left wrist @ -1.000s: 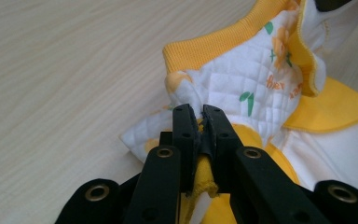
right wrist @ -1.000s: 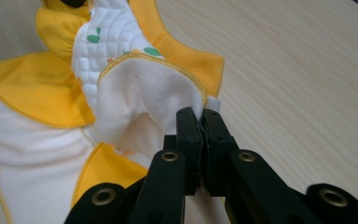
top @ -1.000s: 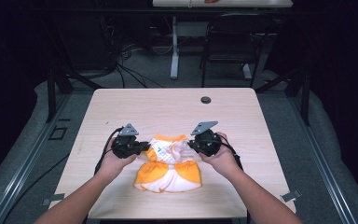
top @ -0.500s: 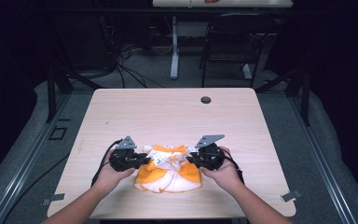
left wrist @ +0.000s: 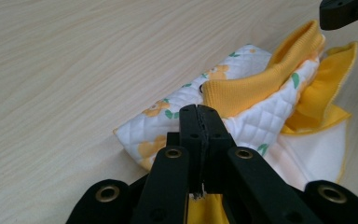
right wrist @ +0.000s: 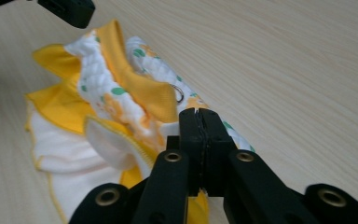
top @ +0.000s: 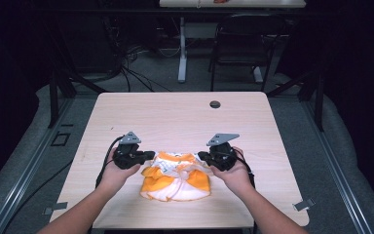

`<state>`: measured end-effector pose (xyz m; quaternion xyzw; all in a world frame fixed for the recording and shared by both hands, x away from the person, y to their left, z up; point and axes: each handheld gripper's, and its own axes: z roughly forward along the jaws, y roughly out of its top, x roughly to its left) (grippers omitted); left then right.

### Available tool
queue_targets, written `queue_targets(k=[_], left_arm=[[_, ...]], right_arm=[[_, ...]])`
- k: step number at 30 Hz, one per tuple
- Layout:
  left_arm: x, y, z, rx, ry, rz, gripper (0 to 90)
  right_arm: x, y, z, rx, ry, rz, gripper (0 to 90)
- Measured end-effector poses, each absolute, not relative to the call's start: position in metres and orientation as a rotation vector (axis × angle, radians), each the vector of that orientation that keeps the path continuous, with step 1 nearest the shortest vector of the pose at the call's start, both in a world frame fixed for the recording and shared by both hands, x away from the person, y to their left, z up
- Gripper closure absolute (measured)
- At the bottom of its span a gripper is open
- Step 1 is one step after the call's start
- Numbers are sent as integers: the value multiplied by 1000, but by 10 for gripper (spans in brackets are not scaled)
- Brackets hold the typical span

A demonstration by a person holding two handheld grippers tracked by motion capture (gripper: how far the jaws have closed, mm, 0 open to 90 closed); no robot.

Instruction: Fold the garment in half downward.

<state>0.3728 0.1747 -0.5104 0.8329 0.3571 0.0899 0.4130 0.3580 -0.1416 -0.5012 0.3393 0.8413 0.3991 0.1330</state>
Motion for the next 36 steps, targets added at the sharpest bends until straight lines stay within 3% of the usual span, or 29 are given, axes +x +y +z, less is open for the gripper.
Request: queue_targets(k=[9,24,36], left_arm=[[375,171,-515,2097,901,171,899],[338,175,-511,2114,811,101,898],[317,175,-541,2196,797,55,898]], right_arm=[[366,-135,-513,1018,2481,1138,900],[326,-129,-515,900,2556,1184,899],[305,-122,-536,865,2643,1164,896]])
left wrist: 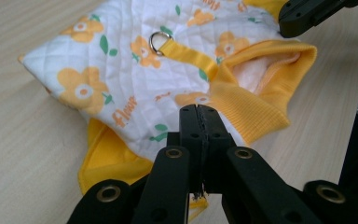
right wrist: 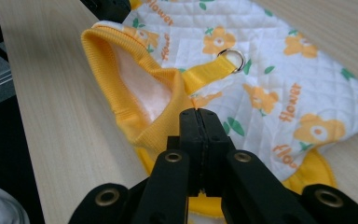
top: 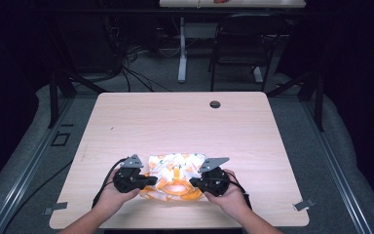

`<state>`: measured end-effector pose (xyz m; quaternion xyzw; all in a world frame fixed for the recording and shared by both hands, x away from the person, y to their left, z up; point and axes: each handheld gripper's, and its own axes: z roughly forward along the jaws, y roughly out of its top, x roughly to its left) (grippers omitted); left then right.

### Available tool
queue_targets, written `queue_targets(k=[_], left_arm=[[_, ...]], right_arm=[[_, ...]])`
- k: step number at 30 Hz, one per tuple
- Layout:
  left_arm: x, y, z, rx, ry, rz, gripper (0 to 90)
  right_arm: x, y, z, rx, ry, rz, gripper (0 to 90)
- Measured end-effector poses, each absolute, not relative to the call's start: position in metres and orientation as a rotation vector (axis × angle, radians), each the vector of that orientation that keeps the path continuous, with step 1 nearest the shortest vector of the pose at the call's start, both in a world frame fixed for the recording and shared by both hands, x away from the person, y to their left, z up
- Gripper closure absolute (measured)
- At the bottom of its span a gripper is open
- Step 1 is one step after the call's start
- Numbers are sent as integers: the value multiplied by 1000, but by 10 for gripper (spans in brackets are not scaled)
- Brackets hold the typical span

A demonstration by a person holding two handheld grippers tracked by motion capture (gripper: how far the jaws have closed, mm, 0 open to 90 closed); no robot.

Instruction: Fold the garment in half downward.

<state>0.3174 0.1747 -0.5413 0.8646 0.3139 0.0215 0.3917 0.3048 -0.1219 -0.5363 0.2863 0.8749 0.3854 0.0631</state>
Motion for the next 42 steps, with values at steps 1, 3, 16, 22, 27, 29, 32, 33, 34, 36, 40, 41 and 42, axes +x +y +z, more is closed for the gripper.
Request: queue_targets(k=[1,3,16,22,27,29,32,33,34,36,40,41,42], left_arm=[[316,175,-544,2205,799,54,898],[315,176,-548,2206,801,62,898],[313,178,-569,2228,810,81,898],[312,178,-571,2219,818,89,899],[314,178,-572,2220,825,80,899],[315,177,-572,2220,829,87,899],[318,176,-572,2221,830,98,899],[319,176,-572,2225,828,98,900],[320,176,-572,2224,829,100,900],[322,176,-572,2219,832,104,899],[326,175,-572,2210,847,104,899],[328,175,-572,2209,850,103,899],[330,175,-573,2207,851,111,899]], right_arm=[[303,-121,-539,873,2646,1166,896],[301,-121,-543,874,2658,1153,896],[296,-122,-568,921,2694,1142,897],[299,-123,-571,935,2697,1087,898],[300,-125,-573,959,2693,1112,897],[300,-124,-572,947,2698,1099,898],[305,-124,-573,962,2702,1105,897],[306,-124,-572,979,2705,1101,897],[306,-124,-572,979,2705,1101,897],[309,-123,-572,984,2708,1091,897],[313,-124,-572,994,2698,1098,897],[314,-124,-572,997,2695,1095,897],[315,-124,-572,997,2693,1097,897]])
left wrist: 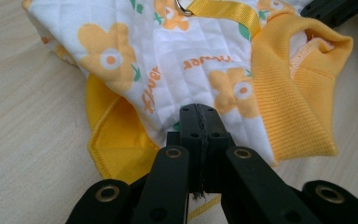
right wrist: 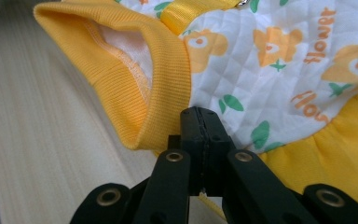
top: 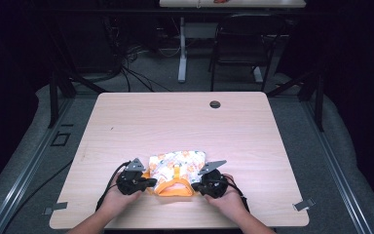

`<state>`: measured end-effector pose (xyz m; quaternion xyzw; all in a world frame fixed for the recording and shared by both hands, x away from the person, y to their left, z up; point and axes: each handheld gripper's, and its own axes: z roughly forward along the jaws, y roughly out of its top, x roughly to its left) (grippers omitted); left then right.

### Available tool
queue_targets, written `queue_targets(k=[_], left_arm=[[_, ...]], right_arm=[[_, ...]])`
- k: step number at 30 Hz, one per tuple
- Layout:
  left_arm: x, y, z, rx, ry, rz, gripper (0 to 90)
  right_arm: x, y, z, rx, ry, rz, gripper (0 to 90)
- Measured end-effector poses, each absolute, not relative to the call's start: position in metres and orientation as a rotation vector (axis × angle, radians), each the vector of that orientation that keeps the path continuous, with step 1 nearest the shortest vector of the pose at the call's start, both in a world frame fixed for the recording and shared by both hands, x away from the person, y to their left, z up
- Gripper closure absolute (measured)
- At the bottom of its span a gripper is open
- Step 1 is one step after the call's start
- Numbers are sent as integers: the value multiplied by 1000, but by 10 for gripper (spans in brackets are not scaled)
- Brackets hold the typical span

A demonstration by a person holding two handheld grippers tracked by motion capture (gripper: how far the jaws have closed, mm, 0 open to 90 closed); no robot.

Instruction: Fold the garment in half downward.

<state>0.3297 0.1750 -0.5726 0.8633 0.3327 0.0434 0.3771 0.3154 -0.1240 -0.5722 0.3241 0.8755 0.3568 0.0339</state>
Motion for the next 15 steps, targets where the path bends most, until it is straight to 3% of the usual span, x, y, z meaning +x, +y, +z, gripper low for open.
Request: queue_targets(k=[15], left_arm=[[355,173,-573,2164,918,114,899]], right_arm=[[342,-126,-572,1092,2645,1101,897]])
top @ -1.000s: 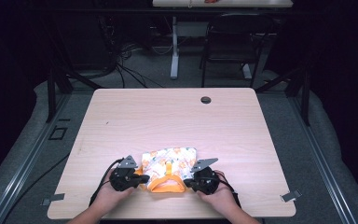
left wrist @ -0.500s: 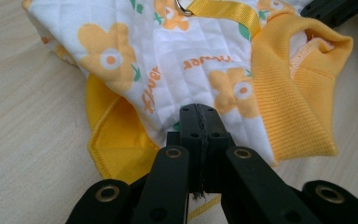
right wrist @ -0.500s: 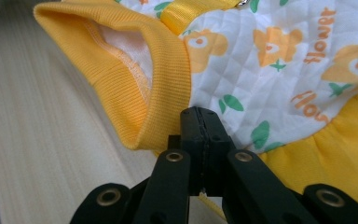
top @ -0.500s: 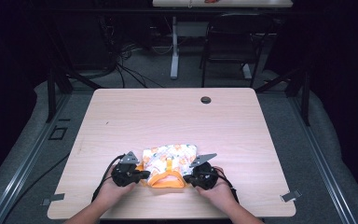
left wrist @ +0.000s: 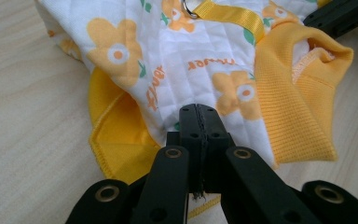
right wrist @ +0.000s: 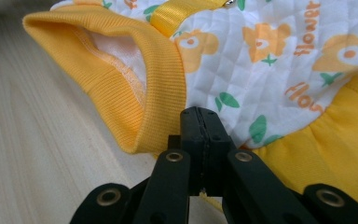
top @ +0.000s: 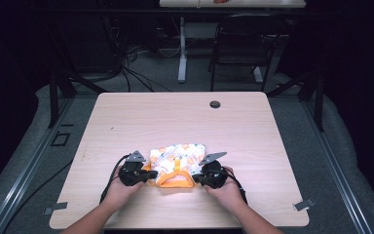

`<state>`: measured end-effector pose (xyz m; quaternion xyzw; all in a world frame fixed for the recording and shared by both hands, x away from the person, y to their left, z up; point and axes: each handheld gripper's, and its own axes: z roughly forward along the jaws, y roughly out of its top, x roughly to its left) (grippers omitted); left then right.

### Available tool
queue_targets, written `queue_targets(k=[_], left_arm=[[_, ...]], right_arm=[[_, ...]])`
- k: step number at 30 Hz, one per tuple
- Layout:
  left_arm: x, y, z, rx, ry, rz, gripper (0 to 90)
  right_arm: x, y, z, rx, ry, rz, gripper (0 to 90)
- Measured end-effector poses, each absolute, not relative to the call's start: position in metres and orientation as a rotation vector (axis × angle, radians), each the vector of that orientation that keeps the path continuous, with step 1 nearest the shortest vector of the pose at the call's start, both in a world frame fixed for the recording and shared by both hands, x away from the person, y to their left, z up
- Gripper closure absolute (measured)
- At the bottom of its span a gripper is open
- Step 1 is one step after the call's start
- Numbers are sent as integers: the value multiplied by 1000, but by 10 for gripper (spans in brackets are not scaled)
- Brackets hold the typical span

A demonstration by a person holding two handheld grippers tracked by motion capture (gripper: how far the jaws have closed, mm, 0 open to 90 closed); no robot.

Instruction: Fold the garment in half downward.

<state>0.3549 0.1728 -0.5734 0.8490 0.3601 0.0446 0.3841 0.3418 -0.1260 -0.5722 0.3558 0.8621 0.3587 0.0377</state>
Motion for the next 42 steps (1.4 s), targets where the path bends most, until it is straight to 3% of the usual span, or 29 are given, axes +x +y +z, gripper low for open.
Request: queue_targets(k=[25,42], left_arm=[[399,165,-574,2110,1008,168,899],[394,166,-563,2082,1011,209,870]], right_arm=[[392,-122,-570,1154,2543,1027,894],[391,-123,-562,1152,2512,1033,851]])
